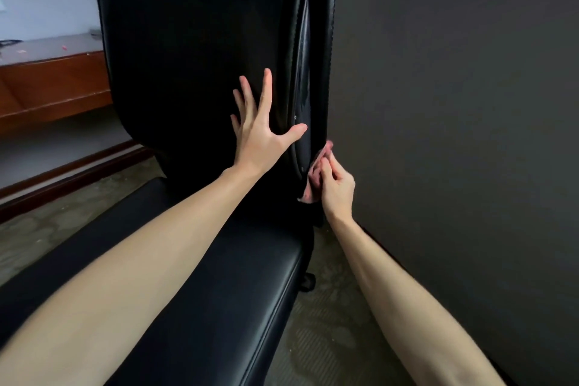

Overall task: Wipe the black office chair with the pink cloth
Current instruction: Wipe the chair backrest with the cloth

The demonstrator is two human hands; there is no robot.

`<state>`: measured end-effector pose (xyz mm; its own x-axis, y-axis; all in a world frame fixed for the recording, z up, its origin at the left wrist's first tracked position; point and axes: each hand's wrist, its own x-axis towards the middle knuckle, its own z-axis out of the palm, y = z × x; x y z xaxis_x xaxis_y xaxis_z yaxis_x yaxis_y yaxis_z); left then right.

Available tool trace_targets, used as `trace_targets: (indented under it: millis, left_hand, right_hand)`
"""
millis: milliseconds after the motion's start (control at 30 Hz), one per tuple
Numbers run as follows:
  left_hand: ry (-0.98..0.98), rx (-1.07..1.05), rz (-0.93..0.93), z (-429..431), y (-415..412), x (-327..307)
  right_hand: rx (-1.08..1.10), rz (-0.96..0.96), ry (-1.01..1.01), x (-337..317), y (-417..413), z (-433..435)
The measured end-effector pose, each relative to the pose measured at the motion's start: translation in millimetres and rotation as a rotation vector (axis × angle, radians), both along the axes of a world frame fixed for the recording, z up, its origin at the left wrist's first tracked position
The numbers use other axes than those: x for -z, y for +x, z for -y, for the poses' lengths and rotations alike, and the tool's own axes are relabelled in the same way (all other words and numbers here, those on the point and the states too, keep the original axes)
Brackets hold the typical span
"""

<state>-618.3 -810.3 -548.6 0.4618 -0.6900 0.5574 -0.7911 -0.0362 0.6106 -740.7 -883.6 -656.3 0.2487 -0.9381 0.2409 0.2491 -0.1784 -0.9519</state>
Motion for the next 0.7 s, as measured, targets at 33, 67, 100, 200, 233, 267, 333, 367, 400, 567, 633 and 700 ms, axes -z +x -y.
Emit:
trace_targets:
  millis: [33,67,100,200,233,267,333,367,400,567,633,700]
  left_hand:
    - [0.004,-0.007,0.012,0.4,0.2,0.1]
    - [0.01,-0.013,0.025,0.4,-0.3,0.4]
    - [0.016,-0.018,0.035,0.0,-0.8,0.6]
    - [0.026,-0.038,0.055,-2.6,-1.8,-0.6]
    - [0.028,-0.043,0.06,-3.3,-1.8,-1.7]
    - [0.03,-0.046,0.064,-4.1,-1.5,-2.6]
    - [0.032,-0.047,0.066,-5.9,-2.0,-3.8]
    - [0.034,-0.05,0.068,-7.1,-2.4,-4.3]
    - [0.036,-0.053,0.07,-8.0,-2.5,-4.5]
    - [0.051,-0.05,0.081,-13.3,-4.2,-6.2]
    - [0.058,-0.041,0.075,-14.8,-7.9,-6.2]
    - [0.054,-0.027,0.073,-16.7,-13.0,-4.8]
  right_hand:
    - [-0.008,-0.034,0.025,15.0,-3.6,-2.6]
    - [-0.023,-0.064,0.052,28.0,-7.6,-4.6]
    - [-0.039,-0.083,0.081,37.0,-10.7,-5.0]
    - [-0.057,-0.109,0.095,35.3,-15.1,0.8]
    - [-0.051,-0.095,0.08,26.6,-14.0,2.9]
    - [-0.042,-0.066,0.062,14.1,-12.2,4.6]
    - [-0.026,0.002,0.016,-17.8,-6.1,9.5]
    - [-0.021,0.029,-0.015,-35.7,-2.9,12.3]
    - [-0.017,0.054,-0.051,-53.8,-0.3,14.8]
    - [-0.026,0.122,-0.107,-102.3,3.7,16.2]
    - [-0.029,0.123,-0.087,-94.3,-0.9,7.8]
    - [-0.021,0.136,-0.086,-81.1,-8.4,-1.1]
